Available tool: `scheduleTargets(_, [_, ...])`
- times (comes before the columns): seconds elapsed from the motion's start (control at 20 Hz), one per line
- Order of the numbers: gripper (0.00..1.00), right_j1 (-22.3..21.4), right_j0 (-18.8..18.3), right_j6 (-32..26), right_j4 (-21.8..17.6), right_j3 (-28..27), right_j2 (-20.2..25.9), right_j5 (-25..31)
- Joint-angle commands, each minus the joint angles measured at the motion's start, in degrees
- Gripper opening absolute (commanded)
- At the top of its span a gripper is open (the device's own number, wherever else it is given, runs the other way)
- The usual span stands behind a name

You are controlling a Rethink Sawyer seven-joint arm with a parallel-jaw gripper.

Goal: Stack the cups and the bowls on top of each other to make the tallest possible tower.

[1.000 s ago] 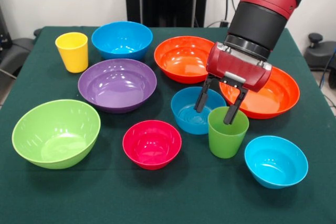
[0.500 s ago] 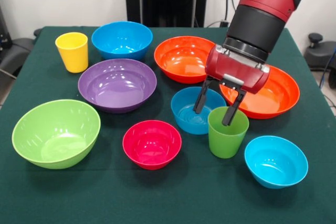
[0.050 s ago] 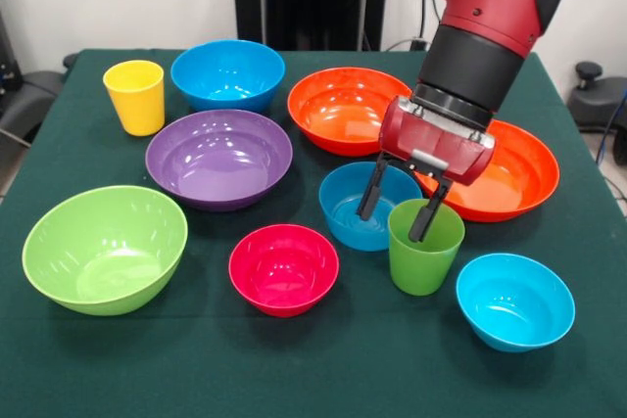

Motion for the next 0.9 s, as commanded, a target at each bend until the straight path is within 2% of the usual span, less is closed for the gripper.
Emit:
scheduleTargets(0.05, [1.0,4.5,0.3,8.9,0.5,-2.4,5.2,-2.2])
scheduleTargets(0.35, [1.0,5.9,0.9,9.0,1.2,-3.2,4.5,-2.8])
scheduleTargets(0.9, [1.0,5.3,2.3,9.5,1.8,-2.5,3.2,-1.3])
